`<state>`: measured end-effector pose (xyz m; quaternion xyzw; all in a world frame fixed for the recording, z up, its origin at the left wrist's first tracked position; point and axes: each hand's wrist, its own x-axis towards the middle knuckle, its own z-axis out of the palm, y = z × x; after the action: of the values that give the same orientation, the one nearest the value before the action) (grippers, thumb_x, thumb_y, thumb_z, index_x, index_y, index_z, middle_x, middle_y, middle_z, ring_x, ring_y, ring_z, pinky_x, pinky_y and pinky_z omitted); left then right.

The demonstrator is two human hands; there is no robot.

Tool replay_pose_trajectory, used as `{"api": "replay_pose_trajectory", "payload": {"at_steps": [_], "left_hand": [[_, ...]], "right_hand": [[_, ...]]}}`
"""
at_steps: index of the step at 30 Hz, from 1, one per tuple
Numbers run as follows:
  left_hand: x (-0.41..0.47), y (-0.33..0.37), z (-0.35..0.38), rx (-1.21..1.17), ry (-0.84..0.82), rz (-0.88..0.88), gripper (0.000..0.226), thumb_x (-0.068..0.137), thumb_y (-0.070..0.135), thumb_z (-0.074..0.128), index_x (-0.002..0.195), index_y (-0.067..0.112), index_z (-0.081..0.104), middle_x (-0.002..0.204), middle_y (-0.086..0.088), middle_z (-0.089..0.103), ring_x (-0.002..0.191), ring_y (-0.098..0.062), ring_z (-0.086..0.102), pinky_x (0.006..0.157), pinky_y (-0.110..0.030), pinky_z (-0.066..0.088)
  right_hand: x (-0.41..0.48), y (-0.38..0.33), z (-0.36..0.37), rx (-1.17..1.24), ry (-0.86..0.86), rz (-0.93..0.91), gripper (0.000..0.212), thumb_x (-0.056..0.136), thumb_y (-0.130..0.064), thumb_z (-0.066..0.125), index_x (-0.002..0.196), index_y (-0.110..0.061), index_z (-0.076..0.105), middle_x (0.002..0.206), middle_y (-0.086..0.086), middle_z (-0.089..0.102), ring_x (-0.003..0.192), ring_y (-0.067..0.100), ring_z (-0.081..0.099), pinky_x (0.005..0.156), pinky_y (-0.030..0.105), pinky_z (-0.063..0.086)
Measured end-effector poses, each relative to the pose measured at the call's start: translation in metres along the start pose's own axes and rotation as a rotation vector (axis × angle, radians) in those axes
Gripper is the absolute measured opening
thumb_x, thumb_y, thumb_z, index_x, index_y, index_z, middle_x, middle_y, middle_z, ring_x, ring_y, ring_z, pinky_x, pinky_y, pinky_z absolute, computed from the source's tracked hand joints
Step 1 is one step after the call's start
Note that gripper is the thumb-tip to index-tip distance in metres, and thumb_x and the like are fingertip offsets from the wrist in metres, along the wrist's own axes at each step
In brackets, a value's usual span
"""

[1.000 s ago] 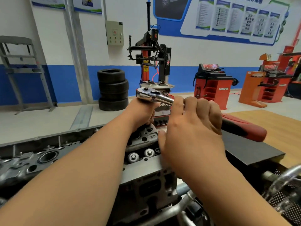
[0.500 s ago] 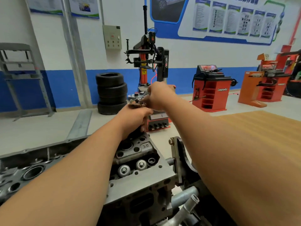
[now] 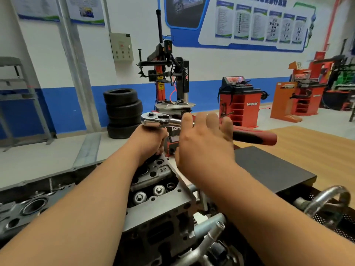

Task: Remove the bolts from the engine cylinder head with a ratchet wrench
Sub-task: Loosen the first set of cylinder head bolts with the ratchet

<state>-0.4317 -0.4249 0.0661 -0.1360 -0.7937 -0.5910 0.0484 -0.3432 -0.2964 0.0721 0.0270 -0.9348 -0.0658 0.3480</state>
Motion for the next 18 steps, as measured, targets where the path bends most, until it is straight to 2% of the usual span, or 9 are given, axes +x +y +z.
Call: {"api": "replay_pose_trajectory", "payload": {"at_steps": [3, 5, 7, 10, 13, 16, 18], "left_hand": [[0.004, -0.005, -0.003, -0.031, -0.014, 0.030, 0.024, 0.086, 0.011, 0.058, 0.064, 0.018, 0.064, 0.048, -0.001, 0.049, 0.045, -0.019, 0.047, 0.054, -0.032, 0.042], [0.005, -0.006, -0.006, -0.078, -0.051, 0.040, 0.028, 0.083, 0.011, 0.059, 0.059, 0.022, 0.069, 0.051, -0.004, 0.056, 0.049, -0.020, 0.055, 0.056, -0.032, 0.046], [0.006, -0.005, -0.010, -0.075, -0.094, 0.040, 0.025, 0.079, 0.016, 0.058, 0.057, 0.020, 0.067, 0.055, -0.007, 0.060, 0.054, -0.023, 0.061, 0.063, -0.034, 0.047], [0.006, -0.004, -0.011, -0.053, -0.093, -0.011, 0.022, 0.085, 0.014, 0.055, 0.063, 0.016, 0.055, 0.050, -0.004, 0.052, 0.047, -0.020, 0.053, 0.057, -0.032, 0.044], [0.005, -0.001, -0.006, -0.083, -0.055, -0.009, 0.033, 0.089, 0.001, 0.049, 0.061, 0.018, 0.046, 0.046, 0.001, 0.038, 0.040, -0.017, 0.036, 0.048, -0.030, 0.034], [0.000, 0.003, -0.002, -0.076, -0.036, 0.002, 0.030, 0.091, 0.000, 0.048, 0.065, 0.016, 0.045, 0.048, 0.000, 0.037, 0.043, -0.017, 0.033, 0.048, -0.030, 0.033], [-0.003, 0.005, 0.000, -0.053, -0.024, -0.014, 0.025, 0.090, 0.001, 0.048, 0.069, 0.014, 0.044, 0.049, 0.000, 0.037, 0.044, -0.017, 0.033, 0.048, -0.031, 0.032]], "right_hand": [[0.056, 0.023, 0.026, 0.250, -0.056, -0.048, 0.031, 0.086, -0.031, 0.053, 0.114, -0.018, 0.045, 0.112, 0.006, 0.050, 0.108, 0.027, 0.041, 0.096, 0.040, 0.027], [0.093, 0.017, 0.043, 0.353, -0.131, -0.110, 0.019, 0.086, -0.029, 0.055, 0.102, -0.021, 0.048, 0.102, 0.003, 0.051, 0.106, 0.025, 0.045, 0.096, 0.038, 0.030], [0.124, -0.003, 0.053, 0.338, -0.230, -0.167, 0.016, 0.085, -0.028, 0.058, 0.093, -0.021, 0.046, 0.092, 0.002, 0.050, 0.101, 0.026, 0.049, 0.095, 0.043, 0.037], [0.140, -0.020, 0.059, 0.322, -0.319, -0.193, 0.030, 0.083, -0.024, 0.061, 0.109, -0.015, 0.049, 0.109, 0.006, 0.056, 0.113, 0.029, 0.048, 0.097, 0.045, 0.037], [0.115, -0.006, 0.051, 0.334, -0.251, -0.055, 0.048, 0.085, -0.026, 0.062, 0.126, -0.012, 0.042, 0.128, 0.010, 0.047, 0.123, 0.029, 0.037, 0.100, 0.046, 0.034], [0.062, 0.010, 0.027, 0.152, -0.183, 0.013, 0.059, 0.083, -0.015, 0.057, 0.133, -0.011, 0.028, 0.133, 0.012, 0.037, 0.122, 0.029, 0.030, 0.083, 0.039, 0.038], [0.022, 0.013, 0.007, 0.093, -0.135, 0.005, 0.070, 0.084, -0.016, 0.057, 0.140, -0.009, 0.015, 0.134, 0.014, 0.031, 0.121, 0.030, 0.026, 0.071, 0.033, 0.035]]}}
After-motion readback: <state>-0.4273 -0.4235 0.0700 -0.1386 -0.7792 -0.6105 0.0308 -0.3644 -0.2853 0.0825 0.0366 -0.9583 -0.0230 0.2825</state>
